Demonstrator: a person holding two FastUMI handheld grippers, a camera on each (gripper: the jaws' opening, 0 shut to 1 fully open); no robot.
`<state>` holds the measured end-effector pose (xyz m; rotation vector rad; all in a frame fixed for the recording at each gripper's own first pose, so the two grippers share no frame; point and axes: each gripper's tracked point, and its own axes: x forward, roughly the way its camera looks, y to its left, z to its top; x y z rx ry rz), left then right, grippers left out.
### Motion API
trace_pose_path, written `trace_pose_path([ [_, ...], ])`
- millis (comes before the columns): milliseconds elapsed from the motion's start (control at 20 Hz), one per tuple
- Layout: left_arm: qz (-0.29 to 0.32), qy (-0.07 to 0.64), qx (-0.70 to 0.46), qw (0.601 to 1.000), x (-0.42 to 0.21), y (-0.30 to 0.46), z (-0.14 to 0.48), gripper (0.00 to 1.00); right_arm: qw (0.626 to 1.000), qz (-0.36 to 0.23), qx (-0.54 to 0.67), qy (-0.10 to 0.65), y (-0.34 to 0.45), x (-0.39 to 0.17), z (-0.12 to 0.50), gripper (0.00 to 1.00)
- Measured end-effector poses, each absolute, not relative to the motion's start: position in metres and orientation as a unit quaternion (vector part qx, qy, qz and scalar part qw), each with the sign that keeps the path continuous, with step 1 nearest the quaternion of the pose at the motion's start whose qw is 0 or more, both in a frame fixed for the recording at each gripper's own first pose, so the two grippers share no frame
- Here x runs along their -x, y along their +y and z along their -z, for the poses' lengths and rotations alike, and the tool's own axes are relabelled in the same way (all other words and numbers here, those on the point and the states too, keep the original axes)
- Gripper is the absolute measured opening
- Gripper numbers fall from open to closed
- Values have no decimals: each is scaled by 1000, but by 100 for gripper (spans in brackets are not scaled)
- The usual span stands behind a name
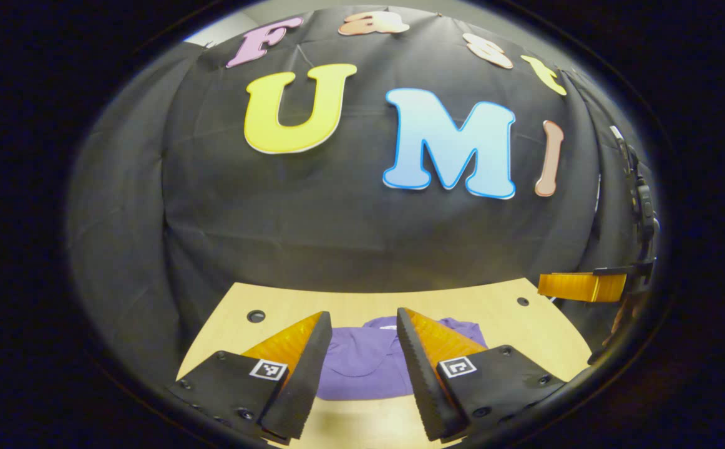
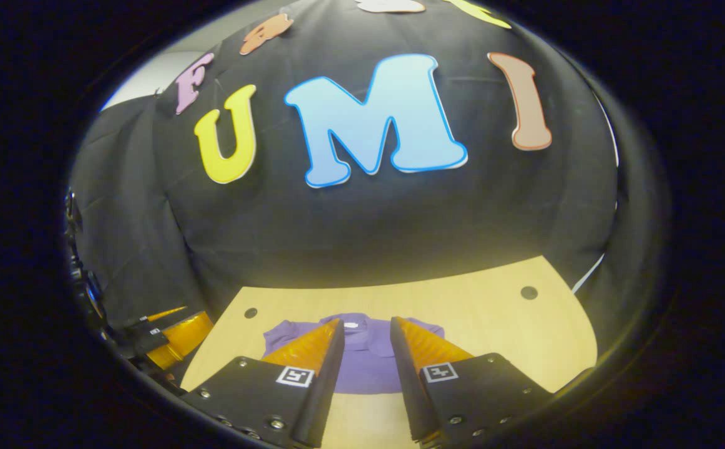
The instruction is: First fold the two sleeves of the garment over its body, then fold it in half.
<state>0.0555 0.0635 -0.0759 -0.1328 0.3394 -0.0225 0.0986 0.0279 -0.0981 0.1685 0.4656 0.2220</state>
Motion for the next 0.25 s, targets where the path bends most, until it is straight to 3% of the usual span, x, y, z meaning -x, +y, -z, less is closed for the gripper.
trace_pose_path([
  [100,12,149,68,986,-34,61,56,74,969,-115,-67,206,28,-80,80,48],
  [150,10,141,66,988,-25,61,48,74,971,-117,-62,198,30,-71,71,43],
  [250,4,126,62,990,-6,64,35,75,976,-120,-55,176,30,-53,56,48],
])
